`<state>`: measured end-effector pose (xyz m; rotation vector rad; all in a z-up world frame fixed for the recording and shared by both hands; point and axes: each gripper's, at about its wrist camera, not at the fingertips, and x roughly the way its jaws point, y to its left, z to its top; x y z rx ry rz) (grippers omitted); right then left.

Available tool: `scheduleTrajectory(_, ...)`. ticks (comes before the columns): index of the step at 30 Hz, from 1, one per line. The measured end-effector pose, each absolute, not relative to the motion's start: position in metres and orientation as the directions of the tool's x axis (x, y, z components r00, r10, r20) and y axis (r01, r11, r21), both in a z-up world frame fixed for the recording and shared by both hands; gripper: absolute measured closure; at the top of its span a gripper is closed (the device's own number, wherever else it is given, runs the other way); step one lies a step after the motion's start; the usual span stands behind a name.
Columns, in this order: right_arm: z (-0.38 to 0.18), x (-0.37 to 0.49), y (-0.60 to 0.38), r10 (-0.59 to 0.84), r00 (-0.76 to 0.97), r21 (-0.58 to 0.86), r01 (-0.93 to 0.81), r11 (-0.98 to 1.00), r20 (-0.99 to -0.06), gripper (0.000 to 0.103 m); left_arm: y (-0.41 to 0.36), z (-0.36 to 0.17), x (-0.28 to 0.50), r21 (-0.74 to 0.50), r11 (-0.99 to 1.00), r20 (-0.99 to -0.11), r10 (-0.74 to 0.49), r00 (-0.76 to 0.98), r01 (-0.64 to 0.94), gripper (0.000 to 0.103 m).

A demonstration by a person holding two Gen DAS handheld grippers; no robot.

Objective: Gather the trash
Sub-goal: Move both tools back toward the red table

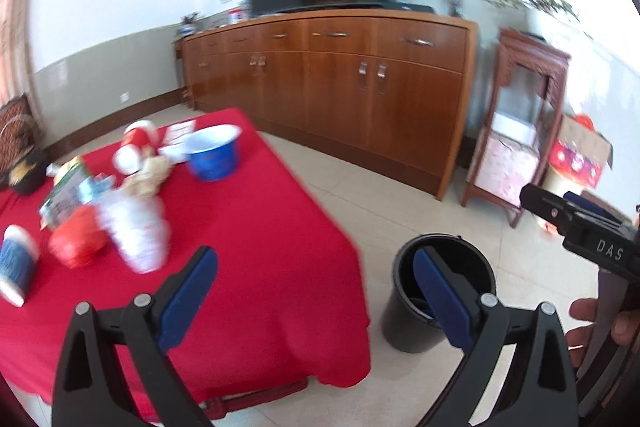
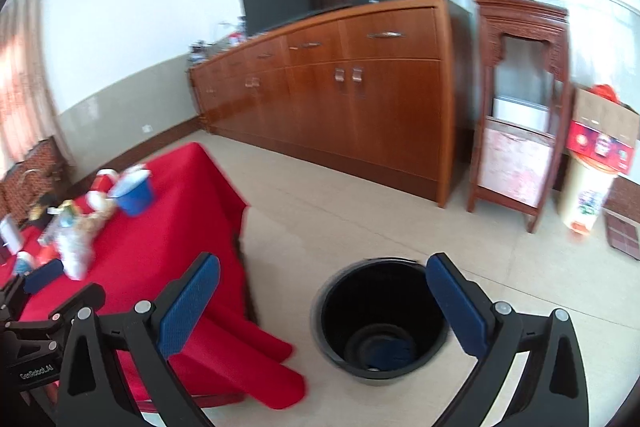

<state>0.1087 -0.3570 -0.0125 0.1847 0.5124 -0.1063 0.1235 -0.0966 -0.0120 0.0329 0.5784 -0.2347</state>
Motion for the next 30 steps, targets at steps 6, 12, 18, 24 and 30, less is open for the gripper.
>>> scheduleTrajectory(6, 0.003, 0.121, -0.279, 0.096, 0.886, 0.177, -0.016, 0.984, -0.453, 0.0, -0.031, -0.01, 0.11, -0.033, 0.997, -0.509, -0.076, 0.857, 0.068, 0.004)
scheduleTrajectory(12, 0.006, 0.135, -0.21, 0.2, 0.86, 0.139, -0.151, 0.979, -0.469, 0.0, 0.025, -0.01, 0.095, -0.051, 0.998, -0.49, 0.012, 0.872, -0.042, 0.004)
scheduleTrajectory(18, 0.008, 0.14, -0.162, 0.252, 0.838, 0.108, -0.229, 0.967, -0.484, 0.0, 0.079, -0.017, 0.084, -0.056, 0.986, -0.486, 0.11, 0.867, -0.156, 0.004)
scheduleTrajectory(24, 0.005, 0.149, -0.121, 0.3, 0.821, 0.092, -0.294, 0.951, -0.486, 0.0, 0.121, -0.028, 0.086, -0.068, 0.973, -0.503, 0.158, 0.85, -0.221, 0.004)
scheduleTrajectory(30, -0.006, 0.163, -0.083, 0.333, 0.789, 0.058, -0.356, 0.933, -0.517, 0.0, 0.152, -0.039, 0.092, -0.057, 0.96, -0.519, 0.205, 0.83, -0.273, 0.004)
